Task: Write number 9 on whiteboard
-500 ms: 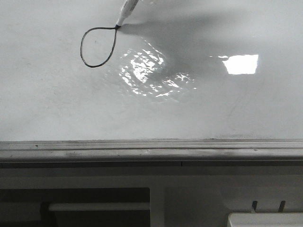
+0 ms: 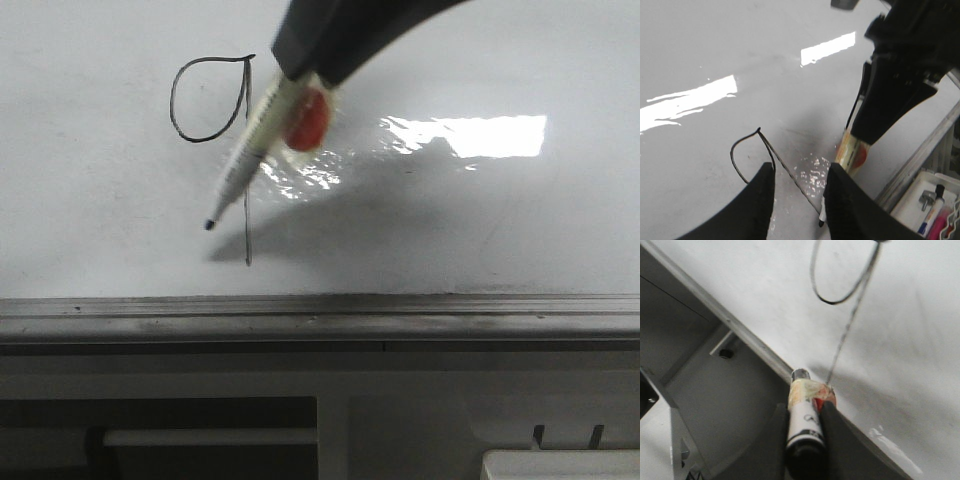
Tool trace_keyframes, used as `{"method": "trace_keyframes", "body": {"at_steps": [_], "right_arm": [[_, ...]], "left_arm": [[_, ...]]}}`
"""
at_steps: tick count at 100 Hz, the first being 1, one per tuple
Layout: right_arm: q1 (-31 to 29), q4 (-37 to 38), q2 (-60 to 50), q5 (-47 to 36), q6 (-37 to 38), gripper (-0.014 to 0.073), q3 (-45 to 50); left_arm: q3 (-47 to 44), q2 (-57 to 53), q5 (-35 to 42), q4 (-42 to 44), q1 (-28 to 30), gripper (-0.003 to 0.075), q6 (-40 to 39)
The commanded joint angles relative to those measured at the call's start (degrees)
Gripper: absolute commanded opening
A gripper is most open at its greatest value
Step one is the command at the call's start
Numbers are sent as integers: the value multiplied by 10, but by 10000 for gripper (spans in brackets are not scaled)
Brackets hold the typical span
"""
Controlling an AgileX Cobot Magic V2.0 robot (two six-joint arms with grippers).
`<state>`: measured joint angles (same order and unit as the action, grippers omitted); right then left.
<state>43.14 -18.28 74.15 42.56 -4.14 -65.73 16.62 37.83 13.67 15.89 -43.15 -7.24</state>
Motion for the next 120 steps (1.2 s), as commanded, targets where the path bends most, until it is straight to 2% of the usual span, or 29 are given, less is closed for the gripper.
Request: {"method": "trace_keyframes", "body": {"at_steps": [1, 14, 39, 92, 104, 120], "right_arm": [[24, -12, -27, -35, 0, -66, -22], [49, -18, -27, -33, 8, -66, -22], [66, -41, -27, -30, 8, -66, -22], [66, -39, -25, -9, 8, -66, -22], [66, -39, -25, -8, 8, -66, -22], [66, -39, -25, -12, 8, -43, -22]], "left_arm": [[13, 39, 39, 18, -19, 263, -7], [14, 94, 77, 35, -44, 278, -7], [15, 160, 123, 64, -44, 285, -7], [15, 166, 145, 63, -44, 275, -7], [15, 166, 145, 63, -44, 183, -7], [15, 166, 145, 63, -44, -20, -7]]}}
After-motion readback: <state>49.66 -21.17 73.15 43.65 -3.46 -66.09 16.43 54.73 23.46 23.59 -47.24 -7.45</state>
